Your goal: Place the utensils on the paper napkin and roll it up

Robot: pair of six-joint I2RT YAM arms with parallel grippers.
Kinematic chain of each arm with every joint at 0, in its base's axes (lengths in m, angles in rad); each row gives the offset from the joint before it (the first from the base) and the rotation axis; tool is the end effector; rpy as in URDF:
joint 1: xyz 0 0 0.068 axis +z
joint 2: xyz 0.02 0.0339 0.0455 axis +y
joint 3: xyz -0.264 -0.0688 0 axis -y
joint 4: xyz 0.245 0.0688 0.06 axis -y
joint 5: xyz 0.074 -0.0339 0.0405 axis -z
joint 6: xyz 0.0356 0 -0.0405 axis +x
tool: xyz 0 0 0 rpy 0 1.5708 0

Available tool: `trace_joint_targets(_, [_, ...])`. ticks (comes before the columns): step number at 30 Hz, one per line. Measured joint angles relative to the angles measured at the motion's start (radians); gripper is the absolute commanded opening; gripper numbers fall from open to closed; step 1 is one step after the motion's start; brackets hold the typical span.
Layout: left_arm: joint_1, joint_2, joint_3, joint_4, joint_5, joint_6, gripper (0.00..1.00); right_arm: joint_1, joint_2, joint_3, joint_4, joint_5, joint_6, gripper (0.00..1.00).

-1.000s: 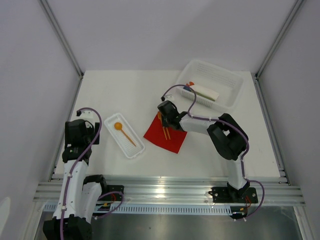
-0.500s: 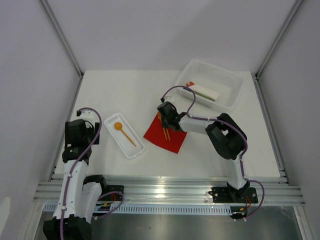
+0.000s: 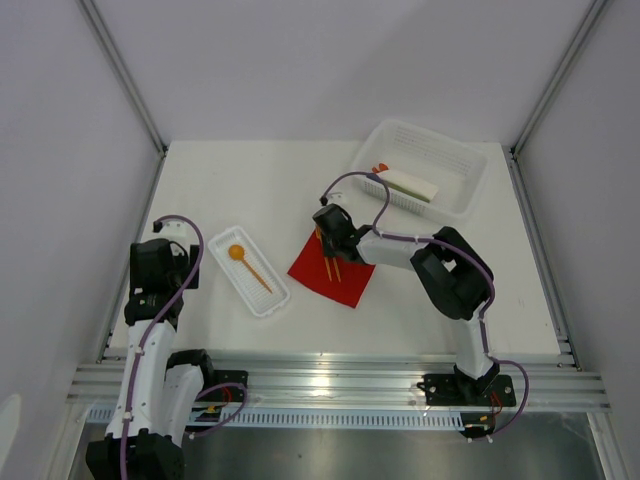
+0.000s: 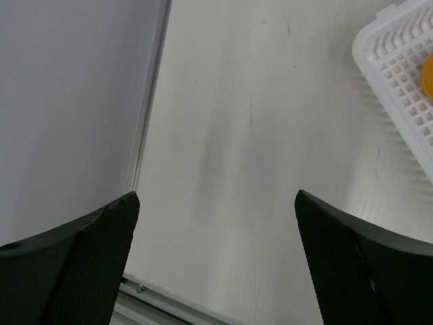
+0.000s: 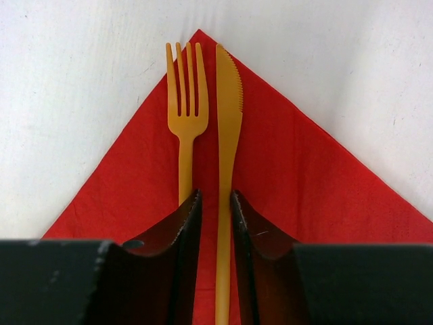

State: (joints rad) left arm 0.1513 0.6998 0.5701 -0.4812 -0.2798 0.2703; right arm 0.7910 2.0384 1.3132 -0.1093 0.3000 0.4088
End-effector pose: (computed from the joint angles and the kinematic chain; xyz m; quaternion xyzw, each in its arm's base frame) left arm 0.1541 0.0334 0.2493 -0.0120 0.8806 0.2166 0.4212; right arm 0.3131 0.3017 0.1515 -0.1224 0.9159 0.0858 0.3724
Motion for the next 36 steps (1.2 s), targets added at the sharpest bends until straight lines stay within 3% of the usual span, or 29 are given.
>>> trace_joint_targets(12, [0.0, 0.001, 0.0, 0.0, 0.003, 0.0, 1.0, 0.039, -0.111, 0.053, -0.1, 0.039, -0.057, 0.3])
trace_joint_targets(19, [0.005, 0.027, -0.001, 0.0, -0.029, 0.001, 1.0, 0.129, -0.138, 0.229, -0.117, -0.023, -0.135, 0.31])
trace_joint_targets(26, [0.095, 0.109, -0.001, -0.013, -0.037, -0.001, 0.99, 0.244, 0.018, 0.484, -0.117, -0.129, -0.169, 0.31])
trace_joint_targets(36, [0.176, 0.114, -0.001, -0.032, 0.004, -0.008, 1.0, 0.275, 0.261, 0.587, -0.182, -0.186, -0.178, 0.32])
